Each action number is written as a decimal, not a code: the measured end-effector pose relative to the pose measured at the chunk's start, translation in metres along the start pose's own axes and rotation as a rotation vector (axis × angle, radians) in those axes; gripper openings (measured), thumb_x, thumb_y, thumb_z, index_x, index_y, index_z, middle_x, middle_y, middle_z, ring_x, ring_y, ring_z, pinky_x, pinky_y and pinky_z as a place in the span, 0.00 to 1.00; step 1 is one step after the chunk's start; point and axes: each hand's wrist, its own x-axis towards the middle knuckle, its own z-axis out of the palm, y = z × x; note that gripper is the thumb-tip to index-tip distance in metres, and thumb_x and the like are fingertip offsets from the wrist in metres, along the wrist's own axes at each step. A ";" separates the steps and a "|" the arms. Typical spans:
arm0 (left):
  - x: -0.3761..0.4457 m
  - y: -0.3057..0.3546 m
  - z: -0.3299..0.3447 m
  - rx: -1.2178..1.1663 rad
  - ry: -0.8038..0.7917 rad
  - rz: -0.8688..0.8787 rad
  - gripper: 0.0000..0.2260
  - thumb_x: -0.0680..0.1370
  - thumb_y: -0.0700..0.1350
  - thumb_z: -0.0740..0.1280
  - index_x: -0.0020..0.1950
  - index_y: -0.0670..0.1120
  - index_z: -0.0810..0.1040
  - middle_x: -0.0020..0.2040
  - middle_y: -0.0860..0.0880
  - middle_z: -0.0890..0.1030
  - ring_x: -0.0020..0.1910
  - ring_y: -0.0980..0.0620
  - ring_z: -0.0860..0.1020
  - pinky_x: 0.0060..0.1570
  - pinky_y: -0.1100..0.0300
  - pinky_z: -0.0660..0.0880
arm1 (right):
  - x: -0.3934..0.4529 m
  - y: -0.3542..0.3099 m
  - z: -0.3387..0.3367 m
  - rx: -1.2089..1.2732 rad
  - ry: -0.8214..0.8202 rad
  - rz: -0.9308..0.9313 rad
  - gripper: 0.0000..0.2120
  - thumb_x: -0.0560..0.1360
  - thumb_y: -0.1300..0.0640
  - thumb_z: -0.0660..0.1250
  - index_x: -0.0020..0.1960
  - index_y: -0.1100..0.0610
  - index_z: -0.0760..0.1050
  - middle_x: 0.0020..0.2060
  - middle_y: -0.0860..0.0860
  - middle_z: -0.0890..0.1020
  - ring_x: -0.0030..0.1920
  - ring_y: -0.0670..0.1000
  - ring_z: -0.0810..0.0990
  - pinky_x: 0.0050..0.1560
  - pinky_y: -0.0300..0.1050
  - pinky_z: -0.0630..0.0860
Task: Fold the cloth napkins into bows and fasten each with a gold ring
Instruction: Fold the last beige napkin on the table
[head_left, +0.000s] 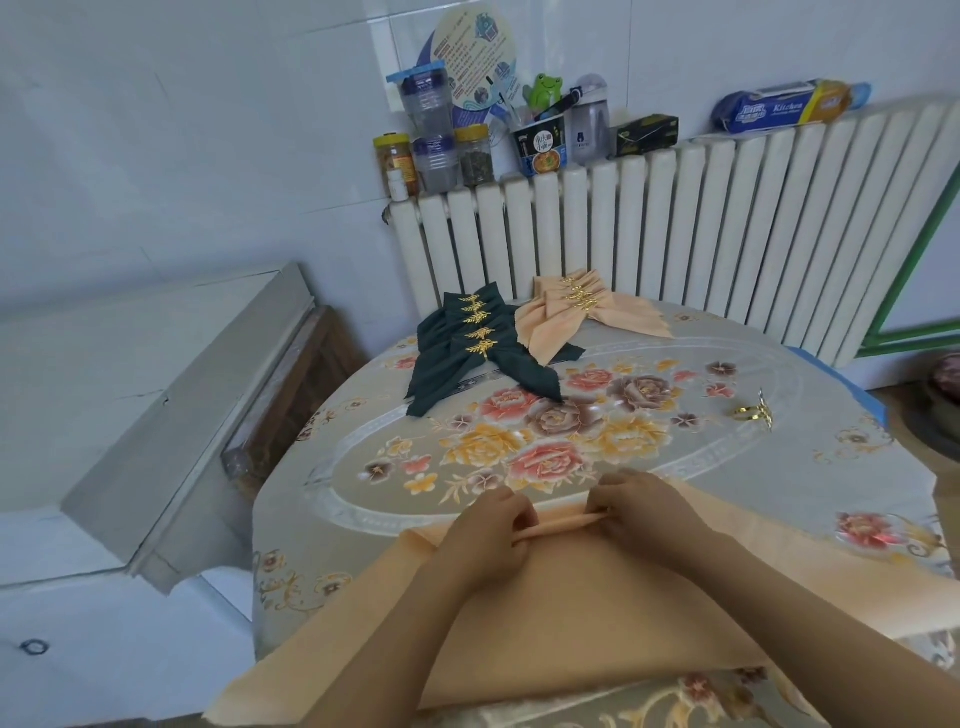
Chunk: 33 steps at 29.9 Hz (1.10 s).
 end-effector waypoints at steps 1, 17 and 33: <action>-0.003 0.001 -0.001 -0.035 -0.021 0.005 0.08 0.73 0.43 0.65 0.51 0.50 0.76 0.46 0.55 0.70 0.47 0.57 0.68 0.46 0.66 0.68 | -0.003 0.000 0.000 0.019 -0.005 0.030 0.07 0.75 0.49 0.66 0.49 0.50 0.80 0.46 0.45 0.79 0.49 0.46 0.73 0.45 0.37 0.65; 0.003 0.011 -0.011 0.053 -0.040 -0.262 0.15 0.71 0.53 0.72 0.54 0.52 0.75 0.52 0.53 0.76 0.58 0.50 0.70 0.58 0.56 0.59 | 0.000 -0.016 0.001 -0.207 0.030 0.136 0.11 0.73 0.50 0.67 0.54 0.50 0.77 0.51 0.48 0.76 0.56 0.52 0.71 0.55 0.44 0.57; -0.054 0.023 0.000 0.062 0.039 -0.013 0.10 0.77 0.53 0.64 0.50 0.49 0.78 0.50 0.52 0.75 0.50 0.55 0.72 0.48 0.63 0.67 | -0.049 -0.017 -0.008 -0.059 -0.037 0.075 0.15 0.76 0.41 0.61 0.50 0.48 0.80 0.50 0.42 0.77 0.55 0.44 0.69 0.48 0.40 0.55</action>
